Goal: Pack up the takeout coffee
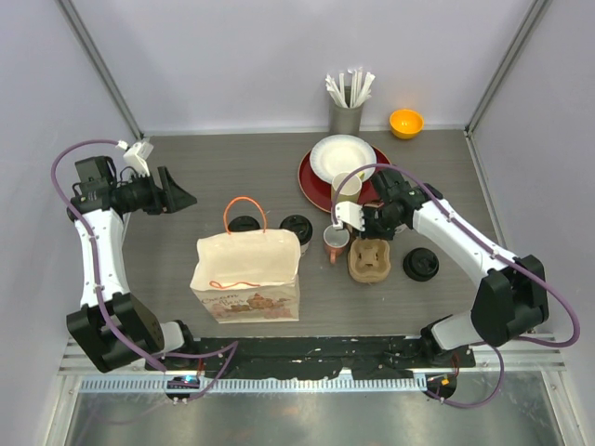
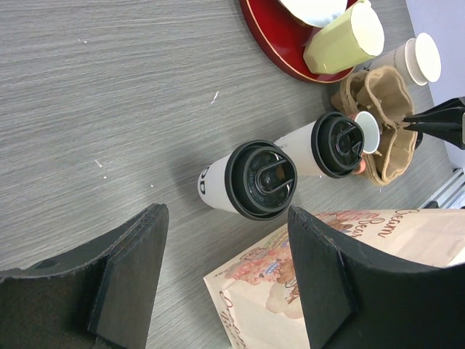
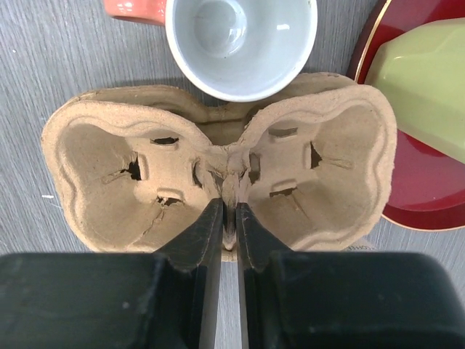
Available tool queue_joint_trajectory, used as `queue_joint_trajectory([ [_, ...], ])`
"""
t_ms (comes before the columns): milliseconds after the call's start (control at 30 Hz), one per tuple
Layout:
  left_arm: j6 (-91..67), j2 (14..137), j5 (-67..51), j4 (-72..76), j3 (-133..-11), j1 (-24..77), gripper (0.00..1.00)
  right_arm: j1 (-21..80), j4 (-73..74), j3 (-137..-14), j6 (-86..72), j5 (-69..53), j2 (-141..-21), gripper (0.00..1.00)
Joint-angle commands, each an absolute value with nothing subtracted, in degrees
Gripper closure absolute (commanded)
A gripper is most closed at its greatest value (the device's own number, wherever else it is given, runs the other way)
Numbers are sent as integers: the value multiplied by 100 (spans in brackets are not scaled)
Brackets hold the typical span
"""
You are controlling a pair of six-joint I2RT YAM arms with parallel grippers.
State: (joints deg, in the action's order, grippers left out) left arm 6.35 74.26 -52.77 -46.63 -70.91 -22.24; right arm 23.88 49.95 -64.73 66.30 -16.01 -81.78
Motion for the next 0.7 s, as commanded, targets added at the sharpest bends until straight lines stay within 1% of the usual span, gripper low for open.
queue_joint_trajectory([
  [0,729,7427,-5467,-4737,-7295,-2224,29,2373,5089,-6732,6706,-1670,-8086,85],
  [200,756,7444,-5467,-4772,-7304,-2215,29,2373,5141,-6934,6487,-1574,-7875,90],
  [233,747,7444,-5467,-4764,-7312,-2215,29,2364,5142,-6978,6460,-1565,-7840,94],
  [333,738,7453,-5467,-4755,-7295,-2215,30,2364,5072,-7005,6346,-1538,-7638,99],
  [500,703,7444,-5476,-4764,-7295,-2215,29,2364,4940,-7154,5986,-1477,-7261,99],
  [633,686,7392,-5511,-4799,-7312,-2223,30,2373,4317,-7470,4749,-1073,-6953,99],
  [667,668,7383,-5502,-4816,-7347,-2215,30,2364,4141,-7532,4015,-968,-6865,99],
])
